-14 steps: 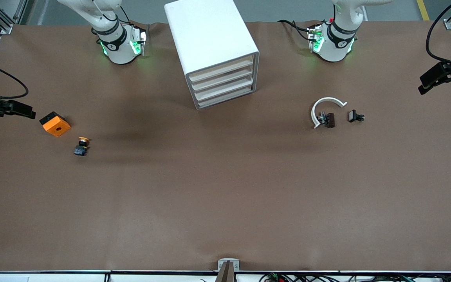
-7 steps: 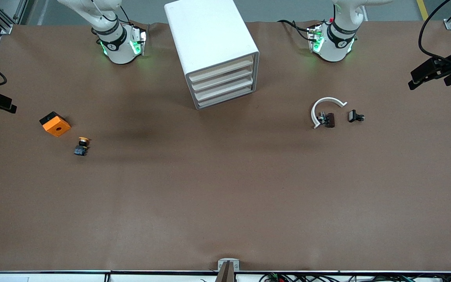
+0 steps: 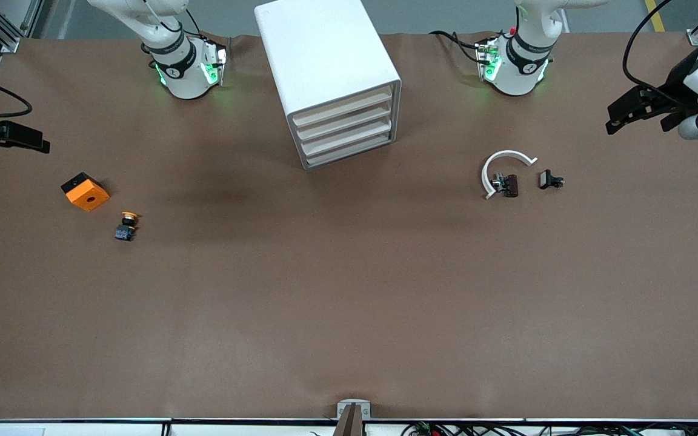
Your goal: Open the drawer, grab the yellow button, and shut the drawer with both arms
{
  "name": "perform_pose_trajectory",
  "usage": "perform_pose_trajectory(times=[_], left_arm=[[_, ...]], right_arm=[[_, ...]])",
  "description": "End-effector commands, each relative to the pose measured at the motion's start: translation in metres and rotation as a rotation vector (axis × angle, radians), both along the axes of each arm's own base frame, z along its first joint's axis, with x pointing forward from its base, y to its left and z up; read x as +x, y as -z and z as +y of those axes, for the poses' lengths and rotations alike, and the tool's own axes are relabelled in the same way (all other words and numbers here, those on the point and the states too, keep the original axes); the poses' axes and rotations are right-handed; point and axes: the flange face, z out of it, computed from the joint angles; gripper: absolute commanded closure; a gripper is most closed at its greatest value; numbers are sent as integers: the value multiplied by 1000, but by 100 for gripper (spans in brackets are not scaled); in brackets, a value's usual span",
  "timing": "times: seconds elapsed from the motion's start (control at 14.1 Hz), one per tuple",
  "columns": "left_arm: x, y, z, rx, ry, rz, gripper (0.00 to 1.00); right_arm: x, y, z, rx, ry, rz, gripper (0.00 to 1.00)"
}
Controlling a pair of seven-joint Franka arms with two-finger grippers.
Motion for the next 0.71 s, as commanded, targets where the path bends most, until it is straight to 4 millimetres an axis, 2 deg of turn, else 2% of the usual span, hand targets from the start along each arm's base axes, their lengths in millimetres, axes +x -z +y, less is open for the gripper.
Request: perform_pose_trajectory(times=[0.0,0.14,0.21,0.28,0.35,0.5,0.64], left_arm=[[-7,-4,10,32,29,-20,0],[-5,-3,12,33,26,-30,0],[-7,-2,12,33,25,-32,0],[-11,-4,12,32,23,-55,0],[-17,-5,14,33,19,-87,0],[-16,-3,16,35,16,-89,0],[-16,-5,25,35,-3,-88,0]], right_arm=[[-13,-24,-2,7,18,-17,0],[-17,-30,-1,10,3,-22,0],[-26,-45,1,6,4,-52,0],[-29,-50,2,3,8,-68,0],[-28,-51,5,2,2,-78,0],[-26,-53,19,-2,-21,-95,0],[-32,-61,20,8,-16,-117,0]])
